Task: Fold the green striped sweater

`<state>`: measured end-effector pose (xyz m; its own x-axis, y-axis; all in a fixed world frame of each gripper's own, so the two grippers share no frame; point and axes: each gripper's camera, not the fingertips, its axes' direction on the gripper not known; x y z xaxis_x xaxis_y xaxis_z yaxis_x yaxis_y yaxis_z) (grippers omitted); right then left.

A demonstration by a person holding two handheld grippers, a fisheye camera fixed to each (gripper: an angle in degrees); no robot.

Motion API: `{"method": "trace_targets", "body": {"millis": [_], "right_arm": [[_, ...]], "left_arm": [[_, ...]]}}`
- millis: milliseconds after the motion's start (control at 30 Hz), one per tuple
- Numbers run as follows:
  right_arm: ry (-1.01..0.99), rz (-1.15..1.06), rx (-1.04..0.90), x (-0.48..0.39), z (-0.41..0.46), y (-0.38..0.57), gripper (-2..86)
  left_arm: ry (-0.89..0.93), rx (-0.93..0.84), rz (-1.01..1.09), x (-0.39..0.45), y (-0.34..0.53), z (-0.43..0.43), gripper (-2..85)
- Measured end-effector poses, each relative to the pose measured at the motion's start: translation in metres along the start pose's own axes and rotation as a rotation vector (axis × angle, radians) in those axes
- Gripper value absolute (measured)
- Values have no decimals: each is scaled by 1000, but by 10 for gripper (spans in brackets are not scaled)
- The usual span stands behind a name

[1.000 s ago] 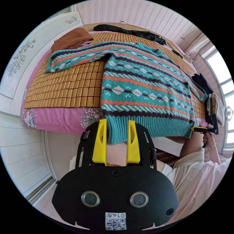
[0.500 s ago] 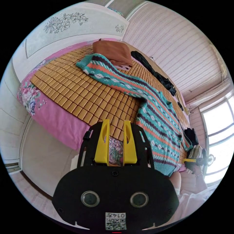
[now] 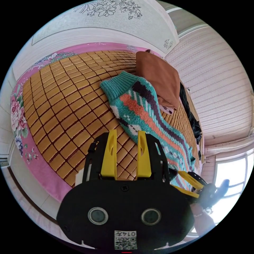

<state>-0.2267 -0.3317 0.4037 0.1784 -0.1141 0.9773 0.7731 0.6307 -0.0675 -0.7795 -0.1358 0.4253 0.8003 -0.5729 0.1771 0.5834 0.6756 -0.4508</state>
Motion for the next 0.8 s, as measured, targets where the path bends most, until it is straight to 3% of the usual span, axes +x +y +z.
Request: {"method": "trace_targets", "body": {"millis": [167, 400, 500, 533, 633, 700, 800], "right_arm": [[21, 64, -47, 14, 30, -30, 82], [-146, 164, 77, 53, 14, 2, 34], [-155, 244, 266, 69, -20, 40, 23], [-163, 271, 302, 73, -26, 51, 22], [-224, 439, 448, 94, -50, 117, 19], [-250, 560, 527, 102, -60, 188, 20], [-322, 685, 486, 99, -50, 283, 24]], "left_arm": [[-118, -10, 210, 25, -6, 10, 91], [-31, 31, 193, 44, 4, -4, -2], [103, 317, 295, 84, 30, -53, -8], [223, 419, 361, 109, 46, -73, -8], [447, 500, 622, 201, 98, -102, -7], [566, 453, 847, 267, 145, -103, -3], [617, 187, 1059, 349, 221, -66, 19]]}}
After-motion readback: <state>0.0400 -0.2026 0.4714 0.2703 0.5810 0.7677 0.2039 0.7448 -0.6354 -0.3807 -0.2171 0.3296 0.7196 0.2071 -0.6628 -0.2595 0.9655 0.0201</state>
